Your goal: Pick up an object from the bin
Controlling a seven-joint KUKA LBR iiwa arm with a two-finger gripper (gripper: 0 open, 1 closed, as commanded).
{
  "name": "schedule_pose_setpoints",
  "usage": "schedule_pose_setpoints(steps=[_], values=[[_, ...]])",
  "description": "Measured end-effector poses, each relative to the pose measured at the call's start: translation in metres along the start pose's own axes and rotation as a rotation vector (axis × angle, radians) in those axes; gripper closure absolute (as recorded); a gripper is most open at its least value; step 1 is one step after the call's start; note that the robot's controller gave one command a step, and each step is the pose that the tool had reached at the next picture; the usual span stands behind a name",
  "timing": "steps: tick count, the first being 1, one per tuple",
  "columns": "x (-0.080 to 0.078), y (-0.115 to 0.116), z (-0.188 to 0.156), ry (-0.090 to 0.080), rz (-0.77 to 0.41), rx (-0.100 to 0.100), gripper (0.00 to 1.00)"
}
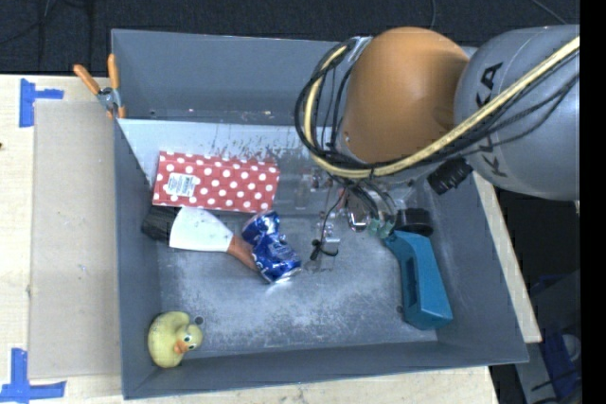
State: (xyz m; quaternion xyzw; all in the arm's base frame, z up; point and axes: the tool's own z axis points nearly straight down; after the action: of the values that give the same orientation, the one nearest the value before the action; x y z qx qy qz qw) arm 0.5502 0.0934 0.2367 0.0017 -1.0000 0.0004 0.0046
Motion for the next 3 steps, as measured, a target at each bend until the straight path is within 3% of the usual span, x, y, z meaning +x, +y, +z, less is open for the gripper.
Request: schedule_pose_setpoints(steps=[1, 2, 3], values=[[-0.001, -0.001, -0.005, -0.008, 0.003, -0.001, 0.00], [0.014, 0.001, 0.029, -0.012, -0.053, -0.001, 0.00], [0.022, 0.028, 0.082, -0.007, 0.007, -0.001, 0.00]])
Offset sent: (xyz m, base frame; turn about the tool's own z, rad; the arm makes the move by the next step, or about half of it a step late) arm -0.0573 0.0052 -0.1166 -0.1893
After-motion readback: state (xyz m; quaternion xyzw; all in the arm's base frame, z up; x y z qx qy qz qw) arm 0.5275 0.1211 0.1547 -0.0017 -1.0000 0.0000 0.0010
